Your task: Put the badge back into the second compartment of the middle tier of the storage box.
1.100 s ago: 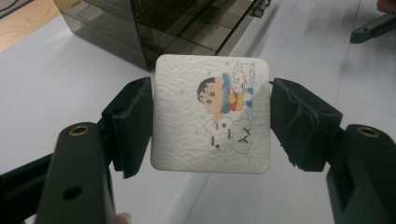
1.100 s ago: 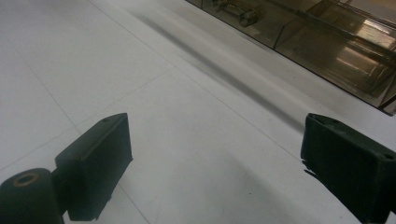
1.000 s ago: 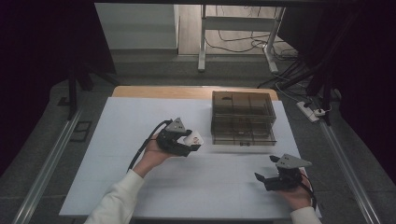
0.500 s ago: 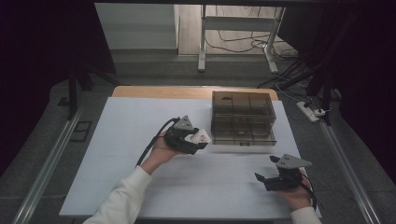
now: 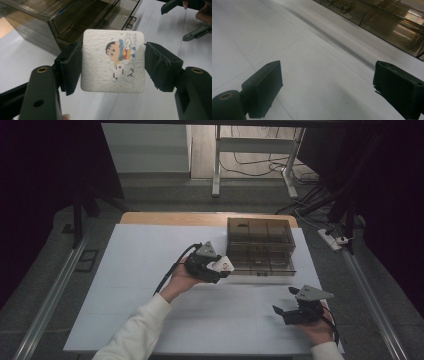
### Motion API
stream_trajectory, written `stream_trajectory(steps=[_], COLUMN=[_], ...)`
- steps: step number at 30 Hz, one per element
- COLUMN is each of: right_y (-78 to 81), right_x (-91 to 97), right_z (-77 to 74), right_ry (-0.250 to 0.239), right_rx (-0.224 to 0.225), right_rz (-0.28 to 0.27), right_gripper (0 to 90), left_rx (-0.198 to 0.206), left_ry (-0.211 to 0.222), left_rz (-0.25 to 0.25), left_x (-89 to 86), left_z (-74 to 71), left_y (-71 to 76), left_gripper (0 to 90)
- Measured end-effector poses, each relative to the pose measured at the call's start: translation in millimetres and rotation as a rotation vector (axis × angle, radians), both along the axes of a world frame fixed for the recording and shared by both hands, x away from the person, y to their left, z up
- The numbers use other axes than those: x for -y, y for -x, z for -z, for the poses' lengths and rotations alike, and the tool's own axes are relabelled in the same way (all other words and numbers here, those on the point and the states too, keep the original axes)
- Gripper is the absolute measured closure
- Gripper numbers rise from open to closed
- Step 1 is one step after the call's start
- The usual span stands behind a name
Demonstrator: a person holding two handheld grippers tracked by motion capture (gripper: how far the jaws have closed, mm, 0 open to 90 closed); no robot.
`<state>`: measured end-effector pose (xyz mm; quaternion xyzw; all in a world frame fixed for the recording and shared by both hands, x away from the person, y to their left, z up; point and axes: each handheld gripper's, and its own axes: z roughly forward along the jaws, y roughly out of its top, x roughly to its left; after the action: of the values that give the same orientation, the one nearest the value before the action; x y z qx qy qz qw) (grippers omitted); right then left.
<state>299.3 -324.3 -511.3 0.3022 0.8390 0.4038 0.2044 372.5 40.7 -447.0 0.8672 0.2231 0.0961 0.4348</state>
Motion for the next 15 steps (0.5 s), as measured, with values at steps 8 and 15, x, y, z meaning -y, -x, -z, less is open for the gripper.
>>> stream_trajectory(steps=[8,15], right_y=[0.0,-0.2], right_x=[-0.2,-0.5], right_z=[0.1,0.5], right_ry=[0.001,0.001], right_rx=[-0.002,-0.002], right_rz=[-0.001,-0.002], right_gripper=[8.6,8.6], left_rx=[0.002,0.002], left_ry=[0.005,0.002], left_rz=[0.006,0.016], left_x=[9.4,18.1], left_z=[-2.9,-5.6], left_y=[-3.9,-7.8], left_gripper=[32.6,32.6])
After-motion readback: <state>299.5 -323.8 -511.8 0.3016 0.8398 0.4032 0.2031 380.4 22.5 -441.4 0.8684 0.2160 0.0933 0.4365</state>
